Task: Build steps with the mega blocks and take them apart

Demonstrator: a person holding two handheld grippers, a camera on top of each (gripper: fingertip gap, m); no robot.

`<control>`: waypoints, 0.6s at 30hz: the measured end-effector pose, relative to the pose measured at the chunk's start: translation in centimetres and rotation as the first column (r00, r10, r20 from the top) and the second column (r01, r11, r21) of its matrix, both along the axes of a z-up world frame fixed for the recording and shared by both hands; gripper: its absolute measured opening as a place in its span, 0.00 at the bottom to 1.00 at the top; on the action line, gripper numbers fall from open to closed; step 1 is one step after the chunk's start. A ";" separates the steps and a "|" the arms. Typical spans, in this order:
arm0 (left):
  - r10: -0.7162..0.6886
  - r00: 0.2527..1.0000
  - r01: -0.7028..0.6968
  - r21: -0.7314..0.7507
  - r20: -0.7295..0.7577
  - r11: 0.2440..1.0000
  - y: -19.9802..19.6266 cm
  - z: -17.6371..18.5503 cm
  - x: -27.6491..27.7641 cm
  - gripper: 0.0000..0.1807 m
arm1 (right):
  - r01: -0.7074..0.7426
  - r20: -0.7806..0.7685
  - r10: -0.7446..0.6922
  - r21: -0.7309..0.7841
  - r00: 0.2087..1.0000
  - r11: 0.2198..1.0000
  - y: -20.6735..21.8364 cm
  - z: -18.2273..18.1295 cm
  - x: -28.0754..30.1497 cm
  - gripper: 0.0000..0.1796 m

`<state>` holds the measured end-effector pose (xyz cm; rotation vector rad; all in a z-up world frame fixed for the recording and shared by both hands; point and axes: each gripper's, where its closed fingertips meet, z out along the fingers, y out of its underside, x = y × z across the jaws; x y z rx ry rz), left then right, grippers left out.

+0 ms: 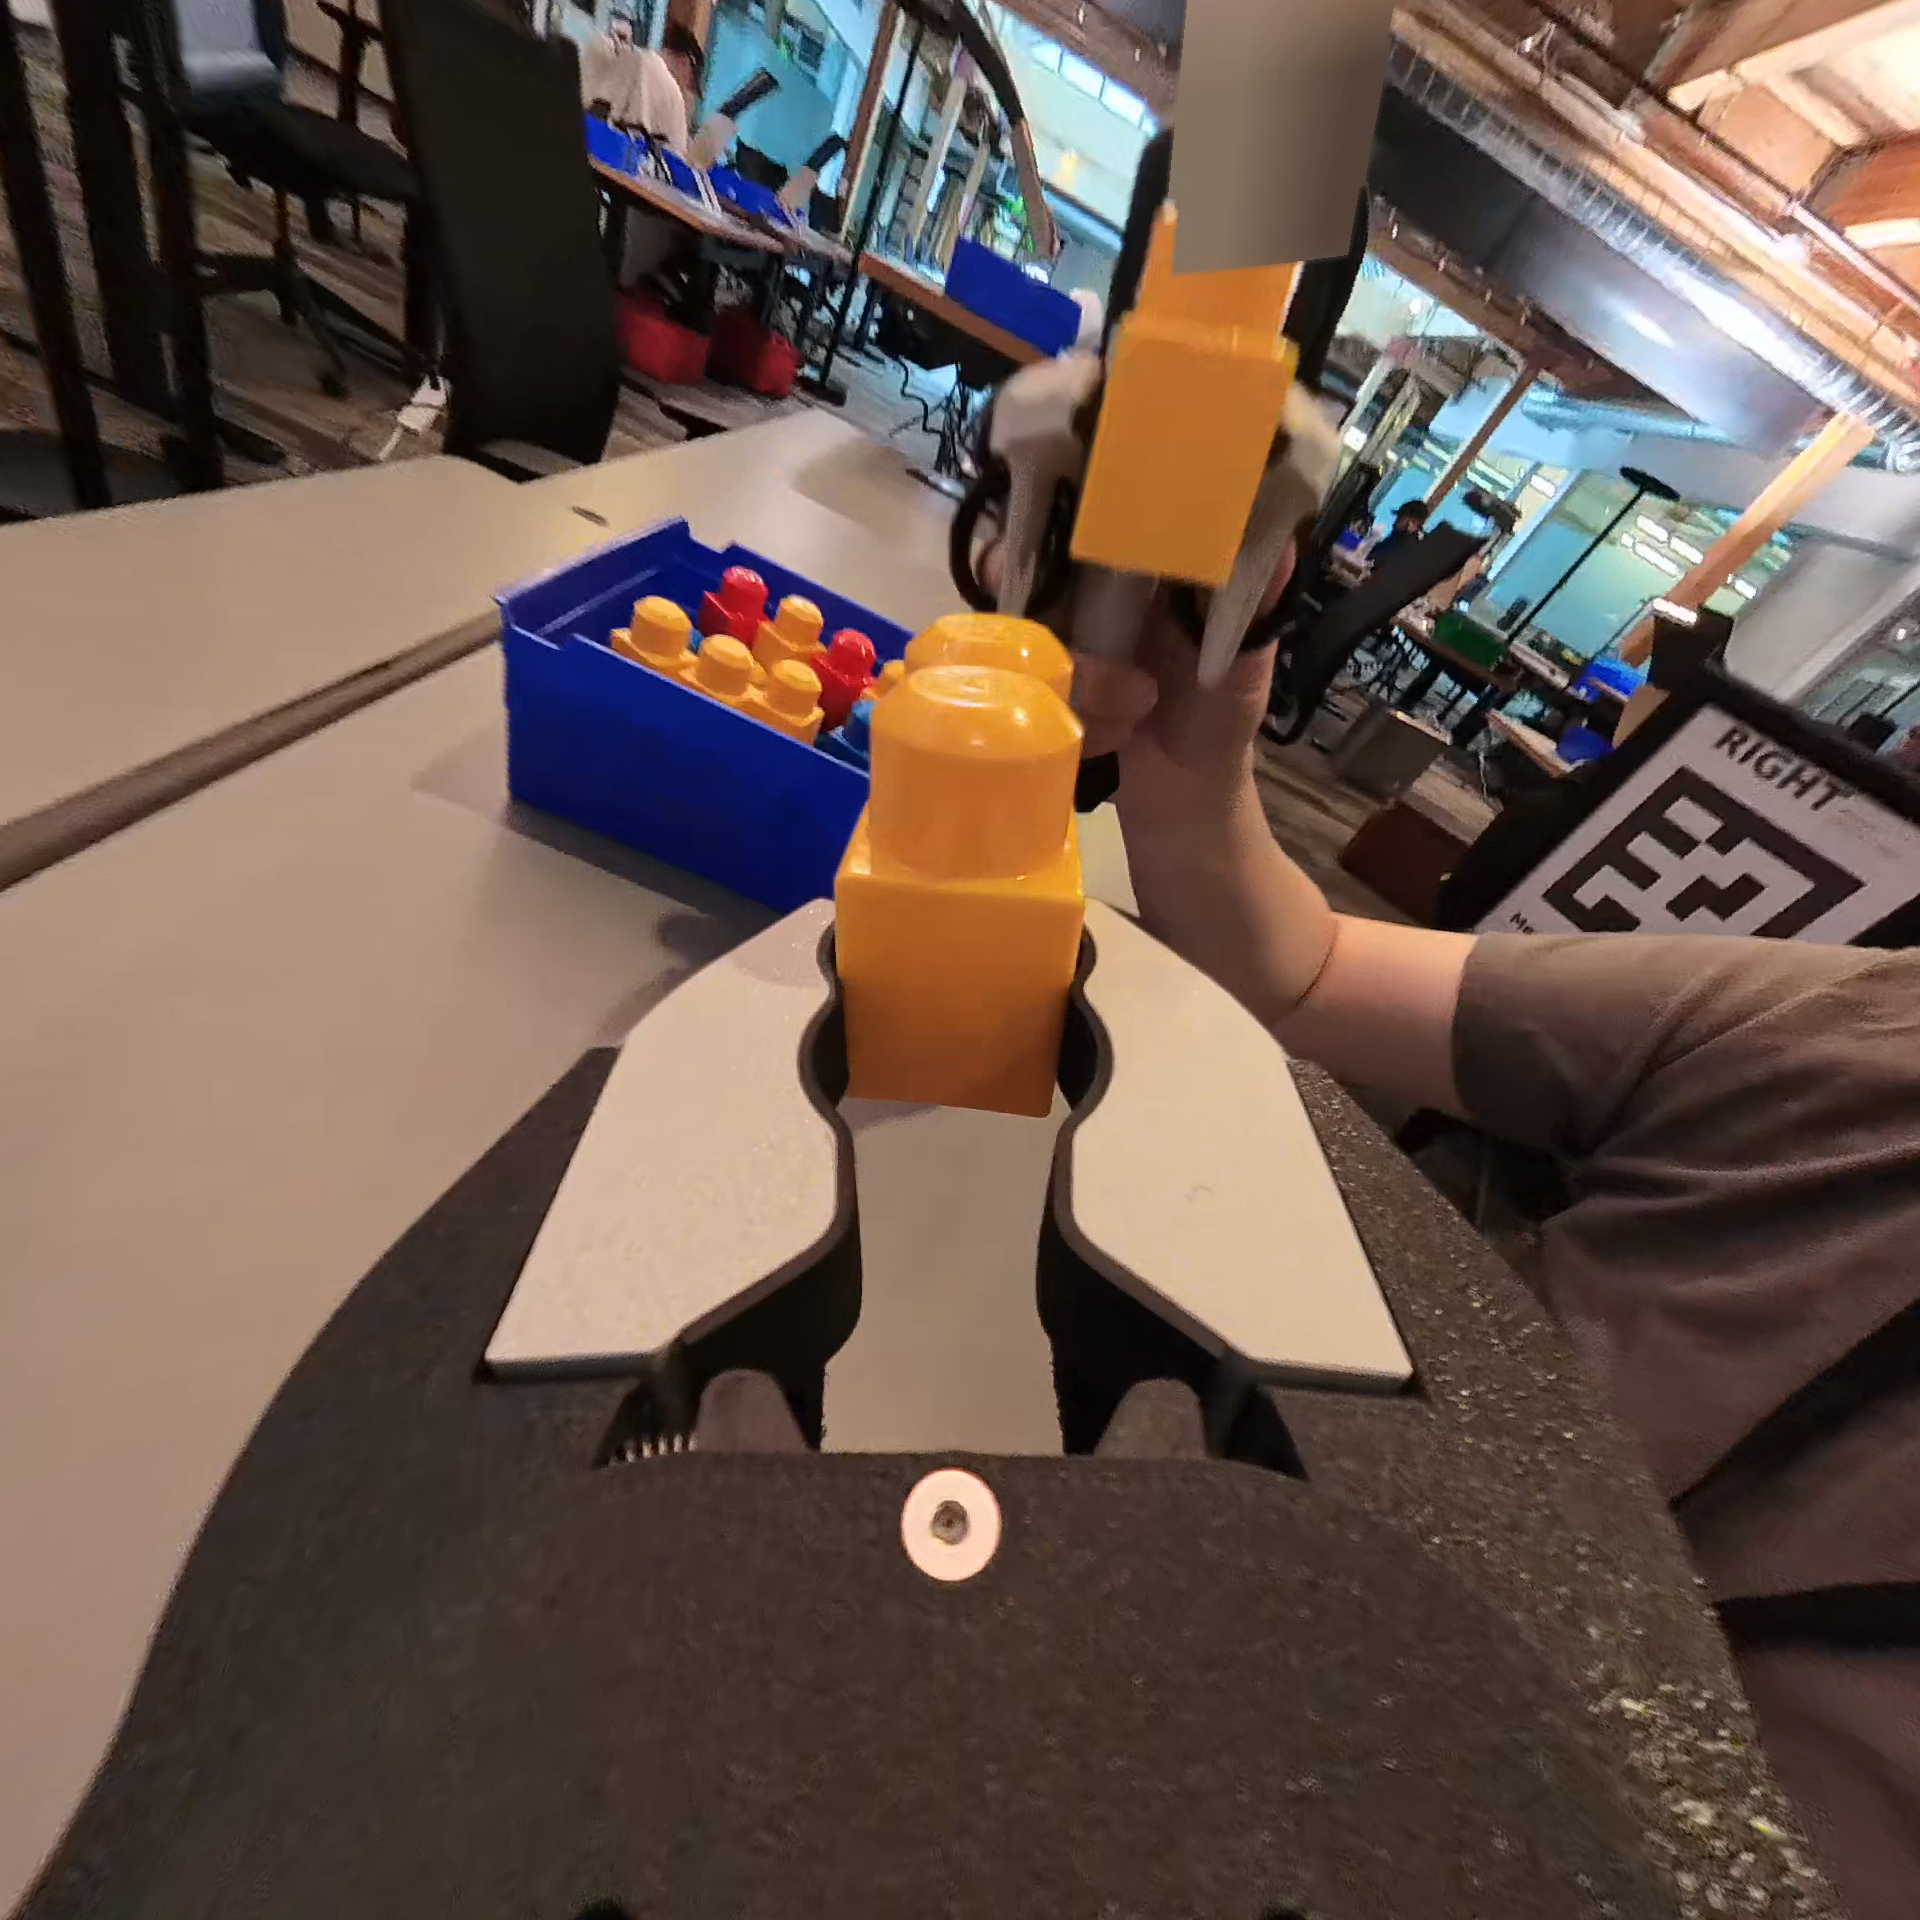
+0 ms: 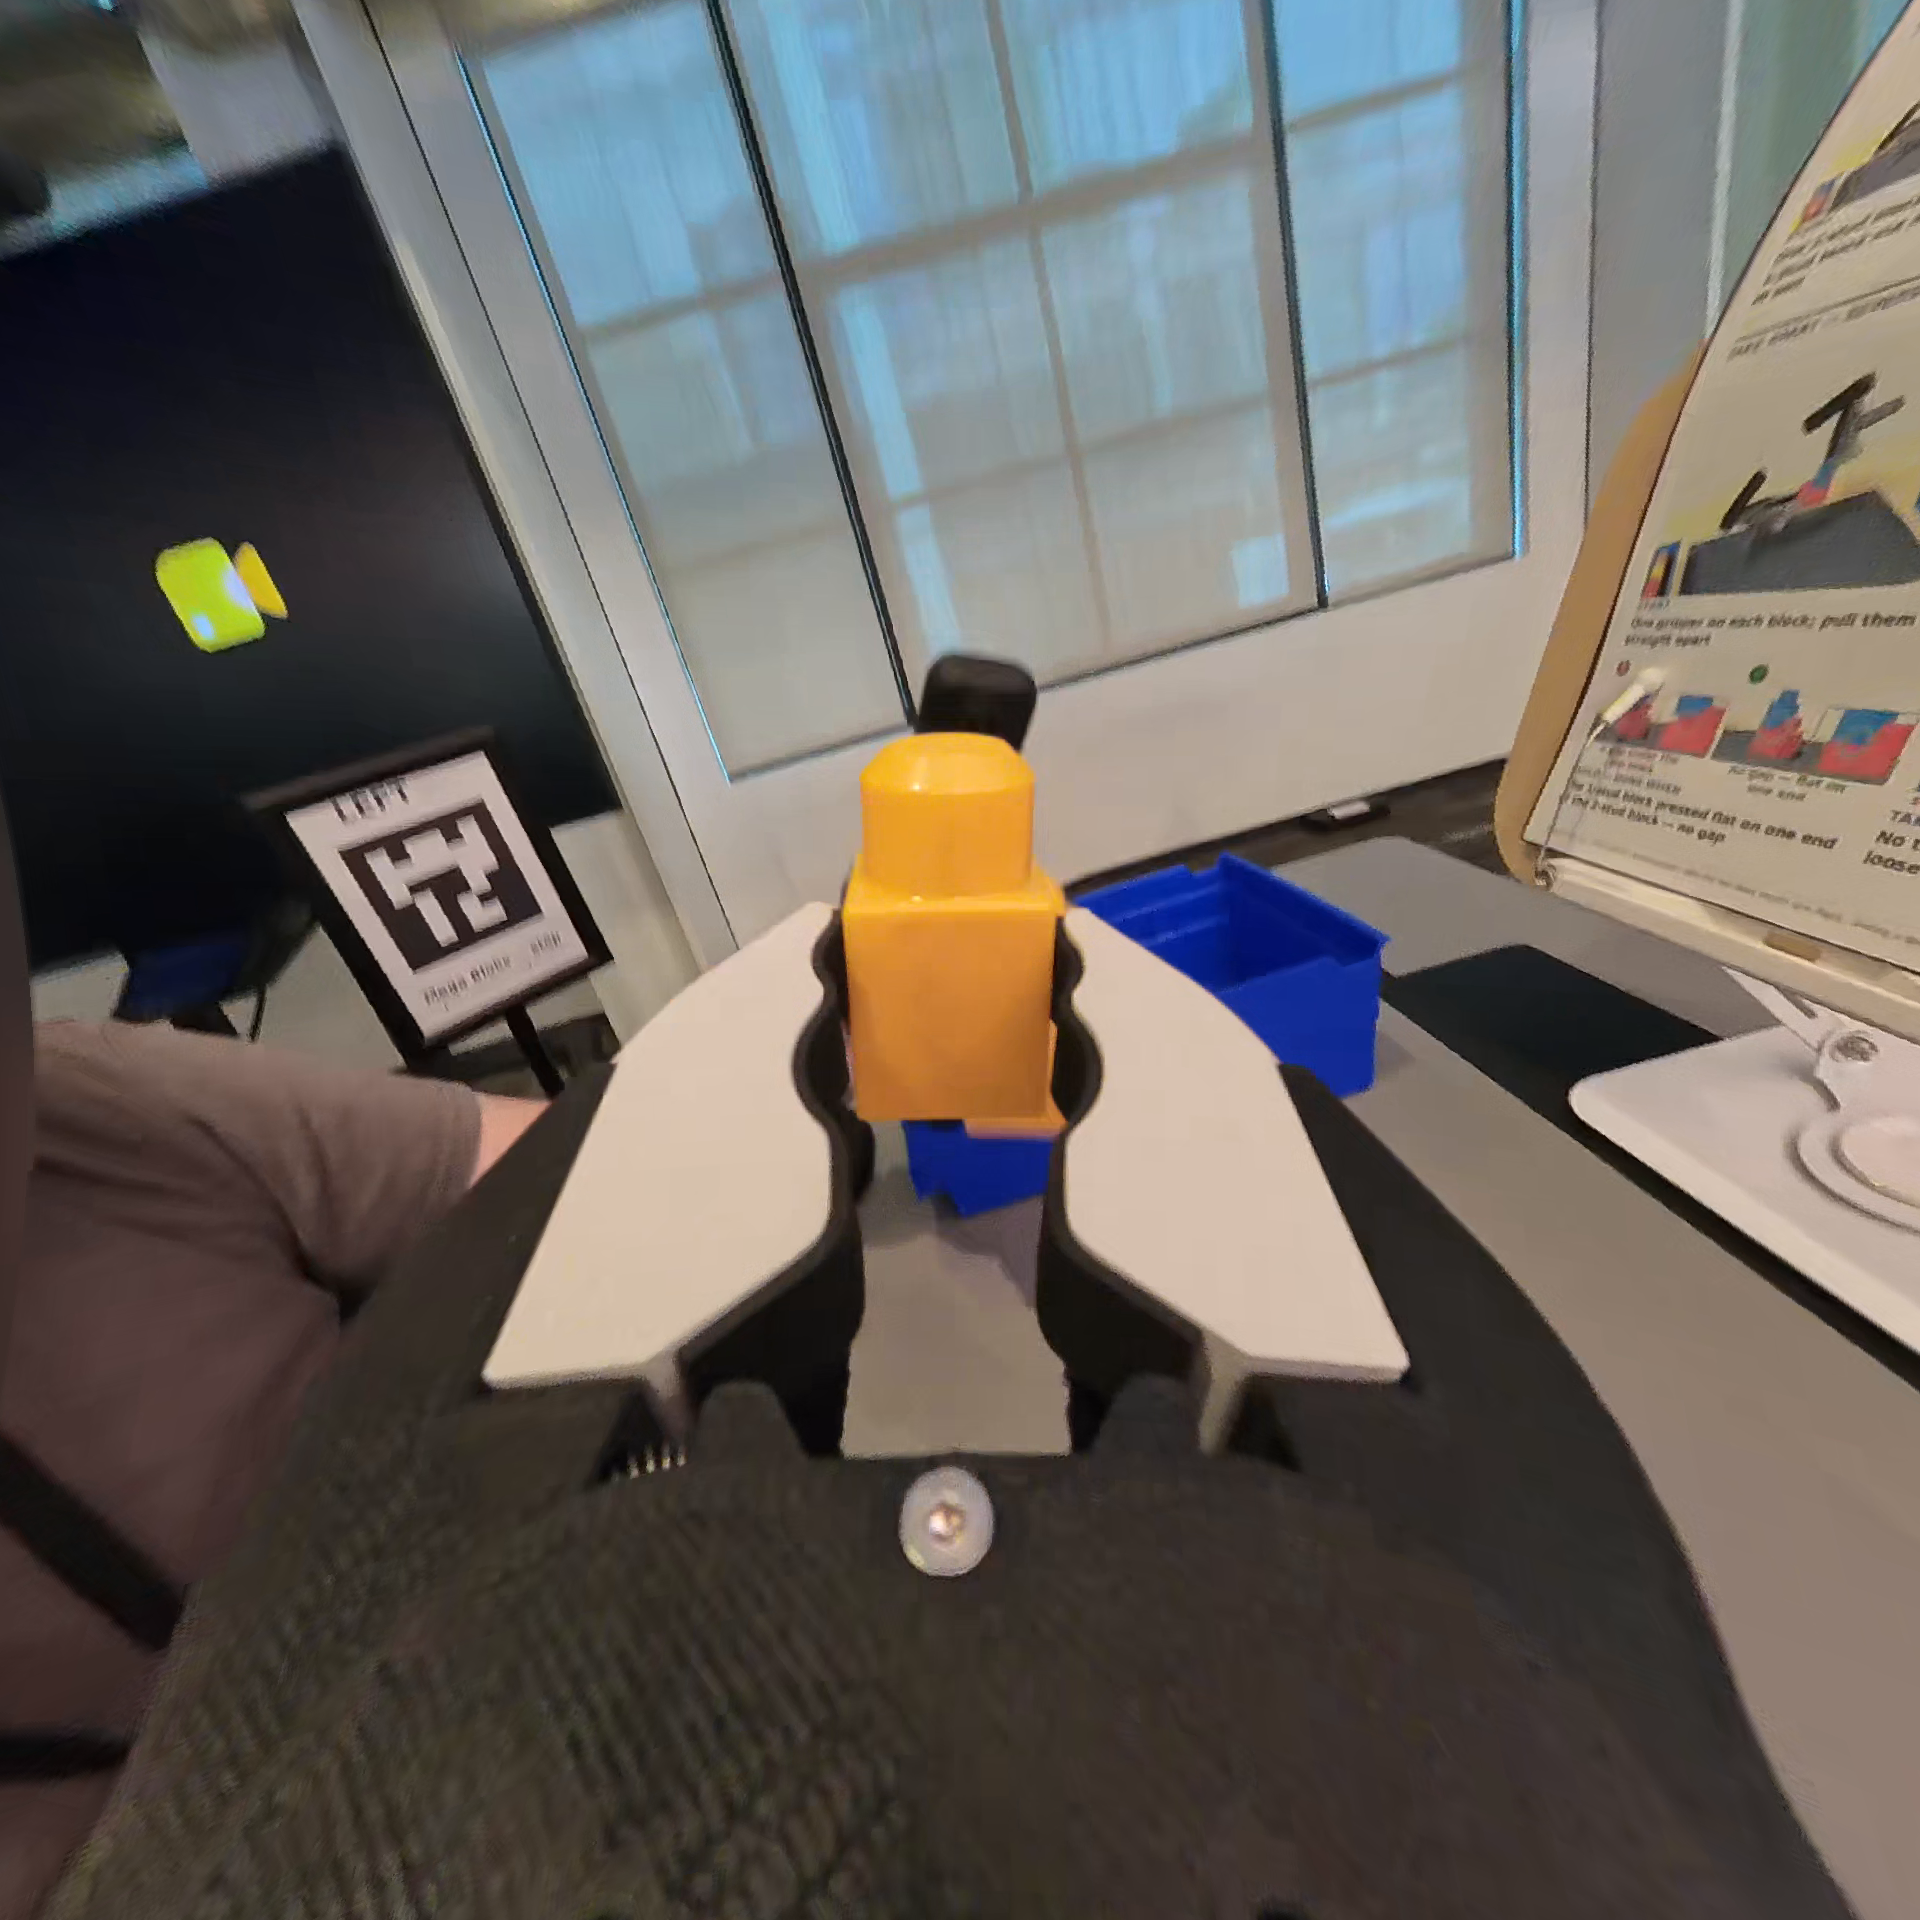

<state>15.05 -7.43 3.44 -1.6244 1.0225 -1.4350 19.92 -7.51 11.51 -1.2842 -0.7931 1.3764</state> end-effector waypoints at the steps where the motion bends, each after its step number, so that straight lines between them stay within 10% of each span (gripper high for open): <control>1: -0.009 1.000 0.009 0.008 -0.009 1.000 -0.4 -0.5 0.8 0.21 | 0.005 -0.021 -0.006 -0.022 1.000 1.000 0.2 0.0 0.0 0.20; 18: -0.031 1.000 0.031 -0.003 0.003 1.000 -2.0 -0.9 2.6 0.21 | -0.029 0.024 0.032 -0.134 0.999 0.991 0.5 -3.5 -3.1 0.20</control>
